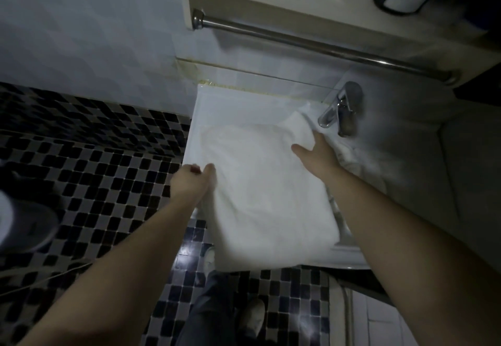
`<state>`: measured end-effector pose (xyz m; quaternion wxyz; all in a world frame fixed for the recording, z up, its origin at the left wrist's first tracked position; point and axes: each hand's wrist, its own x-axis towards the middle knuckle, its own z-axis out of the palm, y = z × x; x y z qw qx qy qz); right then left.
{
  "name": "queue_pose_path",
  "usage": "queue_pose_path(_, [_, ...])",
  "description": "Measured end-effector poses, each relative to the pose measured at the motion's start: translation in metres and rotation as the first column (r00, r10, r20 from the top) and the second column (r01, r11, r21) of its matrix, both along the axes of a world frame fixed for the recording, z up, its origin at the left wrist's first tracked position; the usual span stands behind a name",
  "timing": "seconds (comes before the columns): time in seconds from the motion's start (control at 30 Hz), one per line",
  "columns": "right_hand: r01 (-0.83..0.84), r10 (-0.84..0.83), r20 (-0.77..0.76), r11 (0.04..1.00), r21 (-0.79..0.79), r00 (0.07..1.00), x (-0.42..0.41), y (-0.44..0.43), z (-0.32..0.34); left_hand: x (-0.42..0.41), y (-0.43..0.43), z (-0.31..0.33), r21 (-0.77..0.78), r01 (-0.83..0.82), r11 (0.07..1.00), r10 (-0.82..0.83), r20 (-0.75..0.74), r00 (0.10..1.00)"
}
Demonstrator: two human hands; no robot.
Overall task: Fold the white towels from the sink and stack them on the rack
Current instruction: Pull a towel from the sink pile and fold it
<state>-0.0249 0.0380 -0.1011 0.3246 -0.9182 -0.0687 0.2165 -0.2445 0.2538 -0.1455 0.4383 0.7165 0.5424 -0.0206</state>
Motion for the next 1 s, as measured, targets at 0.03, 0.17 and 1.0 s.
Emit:
queue_pose_path(0.03, [0.011, -0.01, -0.038, 1.0, 0.018, 0.999, -0.007, -0.008, -0.002, -0.004, -0.008, 0.001, -0.013, 0.002, 1.0, -0.002, 0.0, 1.0])
queue_pose_path(0.17, [0.036, -0.019, -0.342, 0.998, 0.043, 0.94, -0.042, -0.058, -0.006, -0.016, -0.046, 0.012, -0.088, -0.075, 0.993, 0.069, -0.071, 0.995])
queue_pose_path(1.0, [0.268, 0.078, -0.701, 0.89, 0.37, 0.709, -0.085, -0.1, 0.001, -0.086, -0.085, 0.003, -0.242, -0.153, 0.958, 0.223, 0.299, 0.928])
